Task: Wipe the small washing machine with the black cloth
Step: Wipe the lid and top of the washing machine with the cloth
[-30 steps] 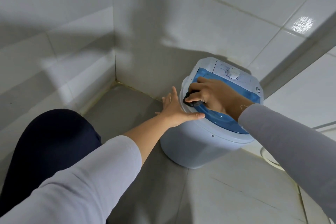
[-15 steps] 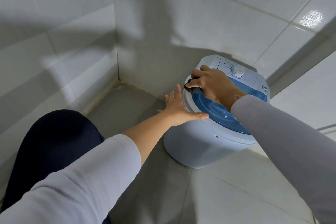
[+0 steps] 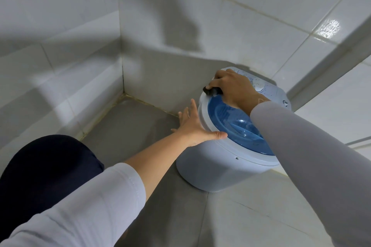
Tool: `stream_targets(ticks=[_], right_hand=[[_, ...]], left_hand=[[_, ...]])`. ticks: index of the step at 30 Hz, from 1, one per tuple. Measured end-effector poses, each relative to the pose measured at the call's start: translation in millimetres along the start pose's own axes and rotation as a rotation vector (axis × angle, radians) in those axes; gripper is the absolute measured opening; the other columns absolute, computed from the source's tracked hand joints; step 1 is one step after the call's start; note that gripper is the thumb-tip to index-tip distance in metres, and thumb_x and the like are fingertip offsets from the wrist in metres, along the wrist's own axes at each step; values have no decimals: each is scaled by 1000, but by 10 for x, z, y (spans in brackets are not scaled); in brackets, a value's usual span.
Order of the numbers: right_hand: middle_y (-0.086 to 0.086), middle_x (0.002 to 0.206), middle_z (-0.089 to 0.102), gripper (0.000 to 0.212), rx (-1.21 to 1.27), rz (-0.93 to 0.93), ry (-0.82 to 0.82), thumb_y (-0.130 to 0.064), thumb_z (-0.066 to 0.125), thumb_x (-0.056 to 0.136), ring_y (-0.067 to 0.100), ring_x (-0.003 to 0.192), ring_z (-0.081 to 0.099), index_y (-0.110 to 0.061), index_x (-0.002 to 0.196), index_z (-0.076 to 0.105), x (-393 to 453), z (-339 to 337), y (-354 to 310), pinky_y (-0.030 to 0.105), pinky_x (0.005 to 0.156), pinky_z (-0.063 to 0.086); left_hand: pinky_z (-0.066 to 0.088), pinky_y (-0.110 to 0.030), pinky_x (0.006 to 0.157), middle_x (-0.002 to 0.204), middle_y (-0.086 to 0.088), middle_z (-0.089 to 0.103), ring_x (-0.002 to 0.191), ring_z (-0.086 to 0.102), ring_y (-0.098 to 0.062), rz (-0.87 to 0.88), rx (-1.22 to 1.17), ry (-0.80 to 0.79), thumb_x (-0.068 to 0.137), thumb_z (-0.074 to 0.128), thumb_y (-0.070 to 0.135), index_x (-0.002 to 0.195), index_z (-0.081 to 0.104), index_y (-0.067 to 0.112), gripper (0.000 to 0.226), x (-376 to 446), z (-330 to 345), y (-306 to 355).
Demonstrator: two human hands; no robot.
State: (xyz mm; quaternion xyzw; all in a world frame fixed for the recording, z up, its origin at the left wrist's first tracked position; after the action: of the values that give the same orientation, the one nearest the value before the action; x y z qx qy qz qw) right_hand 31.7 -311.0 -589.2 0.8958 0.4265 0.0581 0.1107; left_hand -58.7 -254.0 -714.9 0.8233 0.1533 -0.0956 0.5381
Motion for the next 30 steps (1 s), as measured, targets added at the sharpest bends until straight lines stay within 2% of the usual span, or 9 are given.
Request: stream_targets(ticks=[3, 6, 10, 14, 22, 27, 30], right_hand=[[5, 114, 57, 47, 70, 57, 62, 3, 54, 80, 30, 110, 53, -23, 118, 62, 35, -97, 118, 40, 79, 51], [6, 111, 58, 48, 83, 35, 67, 5, 53, 78, 32, 105, 54, -23, 116, 62, 52, -141, 145, 37, 78, 48], [2, 113, 57, 49, 106, -42, 8, 5, 51, 80, 29, 106, 54, -31, 111, 65, 27, -66, 46, 45, 78, 52], [-3, 117, 57, 46, 110, -75, -69, 1, 51, 82, 24, 108, 50, -32, 108, 68, 2, 30, 3, 42, 80, 50], [-10, 117, 61, 41, 134, -62, -101, 0, 53, 81, 21, 105, 47, -29, 103, 70, 94, 103, 29, 39, 82, 49], [-9, 120, 61, 45, 113, -43, -72, 5, 50, 79, 22, 106, 47, -26, 104, 70, 185, 132, 120, 34, 76, 47], [-6, 121, 60, 46, 109, -16, -51, 7, 49, 79, 24, 107, 47, -24, 106, 69, 228, 160, 171, 36, 76, 48]], left_hand=[[9, -61, 117, 162, 0, -15, 148, -19, -24, -15, -26, 0, 53, 77, 69, 148, -24, 28, 145, 27, -48, 2], [8, -55, 120, 162, -2, -12, 148, -17, -24, -3, -74, 54, 61, 74, 68, 149, -22, 26, 137, 70, -179, 60], [8, -47, 121, 163, -7, -6, 149, -15, -26, 31, -30, 118, 67, 75, 60, 150, -19, 22, 131, 226, -371, 187], [12, -46, 121, 161, -12, -1, 149, -10, -28, 48, 23, 142, 67, 78, 54, 151, -16, 20, 131, 436, -508, 285], [14, -48, 120, 160, -14, 1, 149, -8, -31, 4, 251, 25, 62, 79, 58, 150, -19, 21, 137, 630, -593, 440], [13, -50, 120, 161, -13, -3, 149, -10, -31, -13, 302, 6, 63, 76, 62, 149, -21, 22, 136, 640, -584, 418], [13, -50, 120, 161, -12, -3, 149, -10, -31, -13, 316, 3, 62, 75, 64, 149, -20, 22, 136, 644, -576, 409]])
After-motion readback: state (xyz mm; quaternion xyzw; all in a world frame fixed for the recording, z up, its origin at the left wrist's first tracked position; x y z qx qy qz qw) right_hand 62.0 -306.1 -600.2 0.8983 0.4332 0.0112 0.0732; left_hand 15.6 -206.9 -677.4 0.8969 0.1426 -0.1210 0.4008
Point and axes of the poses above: each hand's wrist, its own x-axis towards the middle knuckle, its own z-axis out of the palm, y = z × x, the point moved 5 cm from there along x, towards the middle knuckle
